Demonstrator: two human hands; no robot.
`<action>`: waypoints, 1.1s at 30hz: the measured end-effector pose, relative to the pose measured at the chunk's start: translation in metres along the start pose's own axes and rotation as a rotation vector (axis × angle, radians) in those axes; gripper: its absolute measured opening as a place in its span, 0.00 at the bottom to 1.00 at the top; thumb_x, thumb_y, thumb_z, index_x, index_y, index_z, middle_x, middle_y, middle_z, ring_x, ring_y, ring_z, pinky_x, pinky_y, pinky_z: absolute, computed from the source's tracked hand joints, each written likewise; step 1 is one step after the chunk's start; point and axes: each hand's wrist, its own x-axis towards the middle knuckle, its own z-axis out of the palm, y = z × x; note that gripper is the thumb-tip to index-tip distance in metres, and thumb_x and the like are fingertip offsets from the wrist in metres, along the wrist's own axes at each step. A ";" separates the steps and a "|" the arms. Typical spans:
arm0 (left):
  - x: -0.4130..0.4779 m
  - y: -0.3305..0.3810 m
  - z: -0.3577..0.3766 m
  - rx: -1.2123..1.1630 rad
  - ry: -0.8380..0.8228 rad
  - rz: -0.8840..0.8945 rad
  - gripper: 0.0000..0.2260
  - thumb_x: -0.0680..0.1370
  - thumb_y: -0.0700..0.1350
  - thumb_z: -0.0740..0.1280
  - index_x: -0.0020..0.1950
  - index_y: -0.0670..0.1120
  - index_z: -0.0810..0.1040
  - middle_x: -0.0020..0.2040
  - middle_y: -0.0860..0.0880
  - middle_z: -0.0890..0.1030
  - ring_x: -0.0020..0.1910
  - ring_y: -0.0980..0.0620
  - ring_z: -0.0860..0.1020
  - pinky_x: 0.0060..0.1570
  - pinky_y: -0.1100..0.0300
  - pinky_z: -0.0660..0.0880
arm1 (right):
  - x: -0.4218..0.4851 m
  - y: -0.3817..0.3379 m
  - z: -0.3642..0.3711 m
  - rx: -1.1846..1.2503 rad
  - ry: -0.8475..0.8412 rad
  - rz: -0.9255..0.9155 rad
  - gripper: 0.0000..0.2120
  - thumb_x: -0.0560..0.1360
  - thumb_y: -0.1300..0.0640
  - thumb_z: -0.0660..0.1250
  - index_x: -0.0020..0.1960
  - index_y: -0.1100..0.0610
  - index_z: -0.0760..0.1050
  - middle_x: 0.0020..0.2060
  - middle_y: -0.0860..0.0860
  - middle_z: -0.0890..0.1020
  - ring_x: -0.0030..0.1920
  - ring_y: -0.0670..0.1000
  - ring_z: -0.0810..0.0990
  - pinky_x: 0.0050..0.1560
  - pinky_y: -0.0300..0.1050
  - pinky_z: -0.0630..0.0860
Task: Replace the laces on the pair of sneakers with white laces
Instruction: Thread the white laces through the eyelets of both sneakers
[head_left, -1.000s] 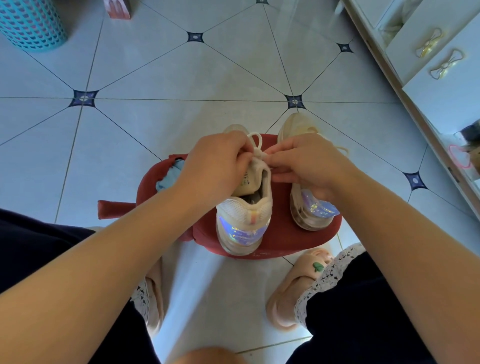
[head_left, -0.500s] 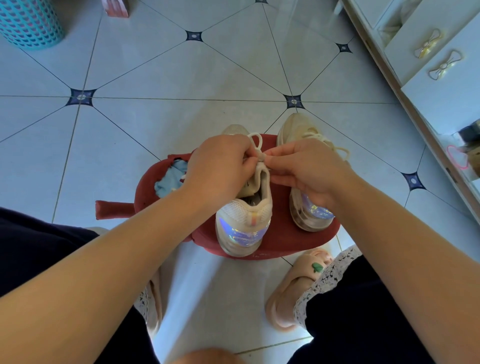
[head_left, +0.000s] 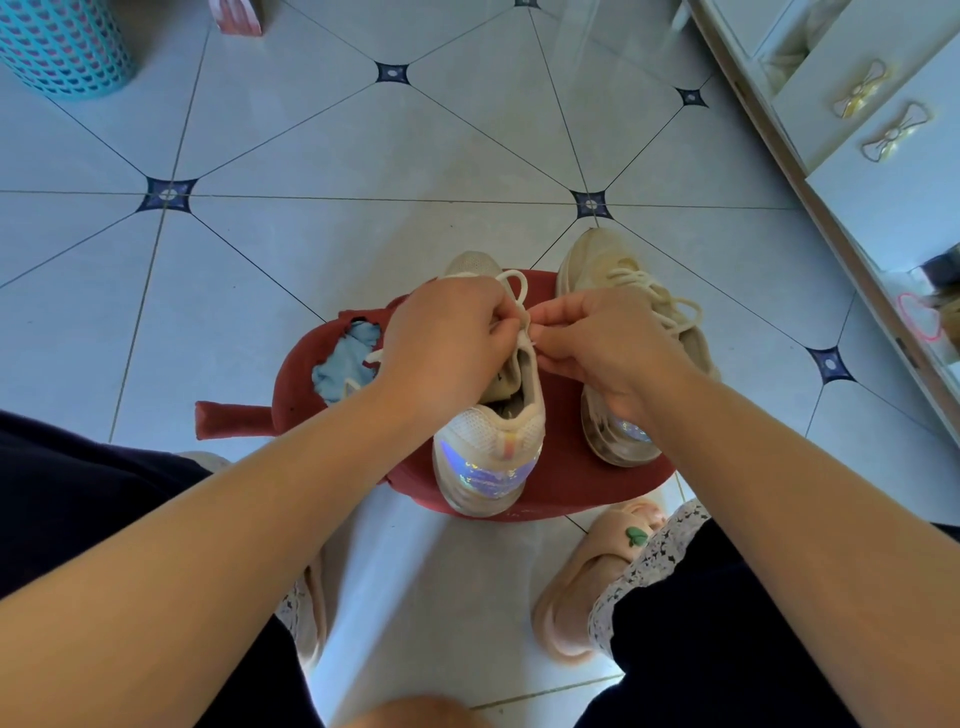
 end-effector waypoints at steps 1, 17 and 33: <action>-0.001 0.000 0.000 0.002 -0.004 0.006 0.07 0.76 0.46 0.63 0.47 0.49 0.81 0.43 0.50 0.82 0.44 0.51 0.78 0.44 0.58 0.70 | 0.000 0.000 0.001 -0.019 -0.007 0.002 0.08 0.74 0.69 0.65 0.39 0.58 0.76 0.34 0.51 0.79 0.36 0.46 0.78 0.42 0.37 0.79; 0.004 -0.009 -0.005 0.111 -0.059 0.087 0.16 0.67 0.63 0.67 0.53 0.61 0.78 0.58 0.59 0.74 0.62 0.50 0.66 0.52 0.57 0.55 | -0.006 -0.013 -0.014 -0.372 0.327 -0.298 0.12 0.75 0.64 0.60 0.36 0.52 0.72 0.32 0.48 0.81 0.38 0.48 0.83 0.45 0.47 0.80; 0.005 -0.015 -0.001 0.113 -0.078 0.101 0.17 0.66 0.63 0.67 0.52 0.59 0.77 0.56 0.59 0.76 0.61 0.50 0.68 0.55 0.54 0.59 | -0.008 -0.022 -0.008 -1.166 0.066 -0.354 0.12 0.76 0.49 0.62 0.46 0.57 0.79 0.40 0.51 0.80 0.43 0.50 0.76 0.42 0.43 0.68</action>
